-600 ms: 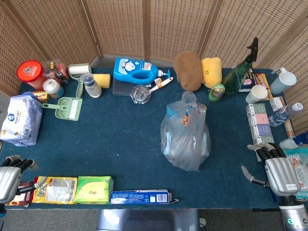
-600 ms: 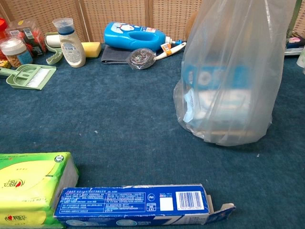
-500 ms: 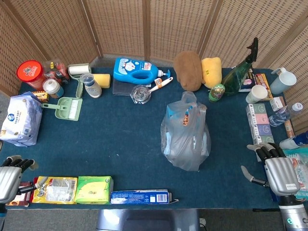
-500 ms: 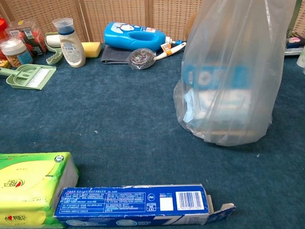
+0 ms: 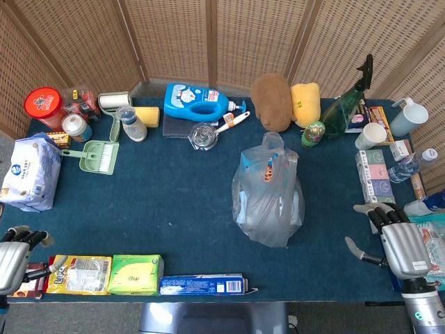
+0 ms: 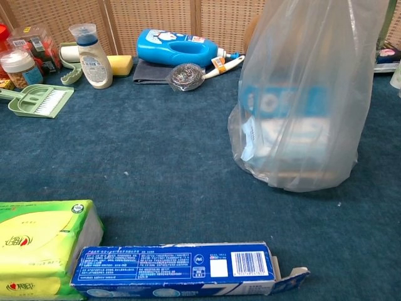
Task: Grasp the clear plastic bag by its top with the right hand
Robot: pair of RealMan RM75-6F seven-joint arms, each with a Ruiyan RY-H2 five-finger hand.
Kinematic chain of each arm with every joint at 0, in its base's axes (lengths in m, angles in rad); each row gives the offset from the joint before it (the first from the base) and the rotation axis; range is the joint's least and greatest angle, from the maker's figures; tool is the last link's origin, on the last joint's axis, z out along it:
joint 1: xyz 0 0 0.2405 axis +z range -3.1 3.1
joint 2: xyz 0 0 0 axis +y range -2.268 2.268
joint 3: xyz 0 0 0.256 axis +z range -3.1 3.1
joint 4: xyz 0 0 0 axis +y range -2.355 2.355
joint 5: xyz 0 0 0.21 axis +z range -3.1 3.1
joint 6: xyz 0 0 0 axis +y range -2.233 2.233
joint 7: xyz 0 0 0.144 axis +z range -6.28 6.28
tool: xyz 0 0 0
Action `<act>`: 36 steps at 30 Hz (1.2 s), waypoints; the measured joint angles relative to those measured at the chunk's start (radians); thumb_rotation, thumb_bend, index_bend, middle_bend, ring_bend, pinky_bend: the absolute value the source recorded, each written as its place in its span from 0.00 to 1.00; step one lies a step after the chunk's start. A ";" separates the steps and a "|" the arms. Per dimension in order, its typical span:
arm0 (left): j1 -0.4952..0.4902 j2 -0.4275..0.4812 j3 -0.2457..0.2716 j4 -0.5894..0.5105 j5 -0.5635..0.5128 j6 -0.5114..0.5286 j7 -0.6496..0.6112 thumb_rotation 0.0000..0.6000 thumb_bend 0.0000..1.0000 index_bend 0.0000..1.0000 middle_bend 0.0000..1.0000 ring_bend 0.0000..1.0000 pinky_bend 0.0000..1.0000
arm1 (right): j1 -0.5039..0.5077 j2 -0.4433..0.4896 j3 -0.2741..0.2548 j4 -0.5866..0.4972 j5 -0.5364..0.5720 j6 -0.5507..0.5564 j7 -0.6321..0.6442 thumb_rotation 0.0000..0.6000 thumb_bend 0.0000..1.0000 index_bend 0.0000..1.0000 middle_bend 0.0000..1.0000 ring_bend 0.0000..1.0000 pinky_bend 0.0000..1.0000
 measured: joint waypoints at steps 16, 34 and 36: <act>-0.024 -0.023 -0.010 0.013 -0.016 -0.041 -0.002 0.00 0.15 0.46 0.51 0.44 0.24 | 0.158 0.050 0.120 -0.109 0.128 -0.190 0.282 0.33 0.30 0.26 0.33 0.27 0.21; -0.043 -0.057 -0.018 0.062 -0.052 -0.085 -0.025 0.00 0.15 0.46 0.51 0.44 0.24 | 0.373 0.090 0.277 -0.244 0.418 -0.462 0.463 0.33 0.26 0.26 0.33 0.28 0.22; -0.045 -0.062 -0.018 0.072 -0.056 -0.089 -0.031 0.00 0.15 0.46 0.51 0.44 0.24 | 0.387 0.086 0.285 -0.259 0.439 -0.480 0.471 0.33 0.26 0.26 0.33 0.28 0.22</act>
